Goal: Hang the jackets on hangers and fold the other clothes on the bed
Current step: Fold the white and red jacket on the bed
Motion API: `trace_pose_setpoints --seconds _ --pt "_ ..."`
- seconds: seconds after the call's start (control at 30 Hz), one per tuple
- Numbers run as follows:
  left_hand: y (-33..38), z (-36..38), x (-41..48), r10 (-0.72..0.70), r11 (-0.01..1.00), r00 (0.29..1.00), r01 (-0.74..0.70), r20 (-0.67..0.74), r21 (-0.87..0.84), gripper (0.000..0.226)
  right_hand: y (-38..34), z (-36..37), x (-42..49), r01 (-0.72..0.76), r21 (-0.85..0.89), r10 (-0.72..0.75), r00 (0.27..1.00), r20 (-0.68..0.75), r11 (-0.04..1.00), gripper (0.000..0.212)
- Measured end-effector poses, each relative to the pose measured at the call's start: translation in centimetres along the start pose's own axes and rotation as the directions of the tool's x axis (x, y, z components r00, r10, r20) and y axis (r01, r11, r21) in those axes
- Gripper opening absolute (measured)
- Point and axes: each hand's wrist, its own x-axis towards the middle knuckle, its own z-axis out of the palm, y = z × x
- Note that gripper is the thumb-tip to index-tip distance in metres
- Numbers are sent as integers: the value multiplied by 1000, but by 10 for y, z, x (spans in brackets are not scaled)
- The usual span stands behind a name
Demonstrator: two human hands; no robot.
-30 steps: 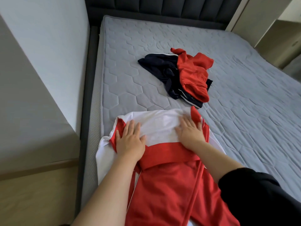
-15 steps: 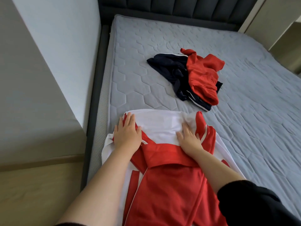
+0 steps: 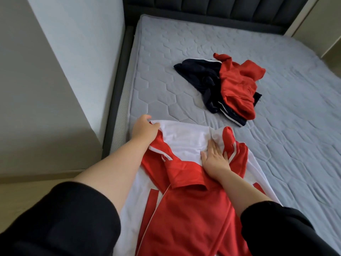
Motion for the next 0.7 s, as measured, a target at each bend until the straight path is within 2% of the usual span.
trace_pose_setpoints --seconds 0.1,0.17,0.23,0.27,0.3,0.33,0.37,0.4,0.47,0.5,0.6,0.67,0.7 --pt "-2 -8 8 19 997 998 -13 -64 82 38 1 1 0 11 -5 -11 1000 -6 1000 64" --pt "-2 -10 9 28 978 997 -13 -68 210 38 1 1 -1 17 -6 -18 1000 -8 1000 65" --pt "3 -8 4 138 917 984 -84 -111 389 38 0 2 -2 11 -17 -11 1000 -15 1000 64" --pt "8 -5 0 290 860 947 -194 -139 471 39 0 2 -2 4 -28 -4 1000 -17 1000 64" --pt "14 0 -5 470 774 874 -342 -123 533 42 -1 3 -2 0 -41 -1 1000 -19 999 64" --pt "21 6 -13 632 668 771 -492 -77 559 43 -2 4 -2 0 -53 -1 1000 -26 999 64" --pt "28 13 -22 729 549 684 -608 28 573 44 -2 5 -1 -1 -58 -1 999 -34 998 65" --pt "35 20 -34 728 462 662 -665 177 587 46 -3 6 -2 -2 -59 -1 999 -41 998 65" --pt "32 37 -50 556 401 730 -655 399 640 56 -4 3 -2 -10 -55 7 999 -40 998 65" --pt "23 42 -52 457 394 767 -629 450 670 61 -5 0 -3 -19 -45 18 999 -29 999 64" --pt "-17 52 -51 290 455 818 -574 496 681 71 -16 -14 -7 -63 -20 62 997 -39 998 59" --pt "-31 55 -51 283 474 827 -561 485 679 72 -27 -19 -11 -34 -77 17 978 -209 996 52" --pt "-33 58 -51 289 479 828 -560 481 676 72 -32 -21 -13 19 -109 -50 955 -294 994 52"
